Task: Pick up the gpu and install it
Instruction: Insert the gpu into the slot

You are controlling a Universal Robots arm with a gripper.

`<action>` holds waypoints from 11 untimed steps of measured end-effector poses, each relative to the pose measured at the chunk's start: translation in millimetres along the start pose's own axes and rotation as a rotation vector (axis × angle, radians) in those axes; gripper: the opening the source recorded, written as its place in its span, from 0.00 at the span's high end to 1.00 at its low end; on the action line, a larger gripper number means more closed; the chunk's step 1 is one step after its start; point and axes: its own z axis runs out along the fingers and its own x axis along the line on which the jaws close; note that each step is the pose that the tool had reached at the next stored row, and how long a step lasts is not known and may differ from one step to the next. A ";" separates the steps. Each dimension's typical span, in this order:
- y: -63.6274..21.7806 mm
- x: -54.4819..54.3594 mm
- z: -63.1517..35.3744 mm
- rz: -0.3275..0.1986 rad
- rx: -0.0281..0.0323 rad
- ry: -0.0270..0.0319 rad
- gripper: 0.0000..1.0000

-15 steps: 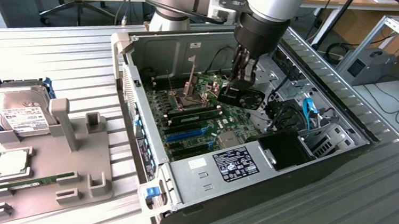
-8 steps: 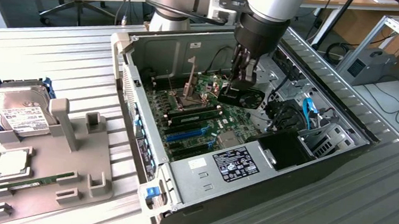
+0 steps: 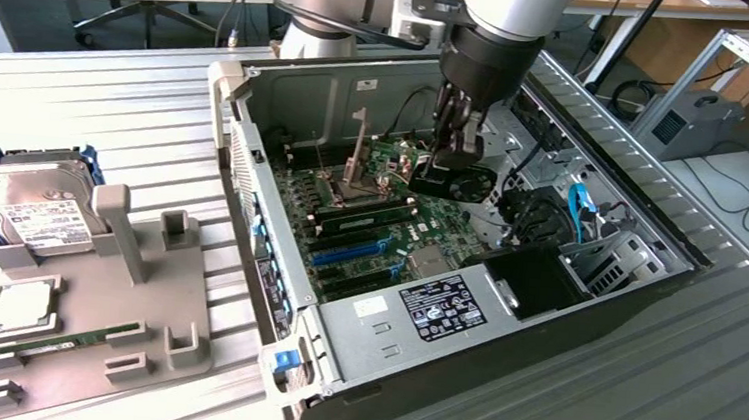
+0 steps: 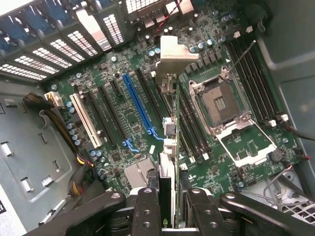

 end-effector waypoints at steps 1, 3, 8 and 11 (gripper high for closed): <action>0.0 0.0 0.0 -0.004 -0.0001 0.0001 0.74; 0.0 0.0 0.0 -0.010 -0.0003 0.0002 0.74; 0.0 0.0 0.0 -0.029 -0.0008 0.0005 0.74; 0.0 0.0 0.0 -0.041 -0.0011 0.0008 0.74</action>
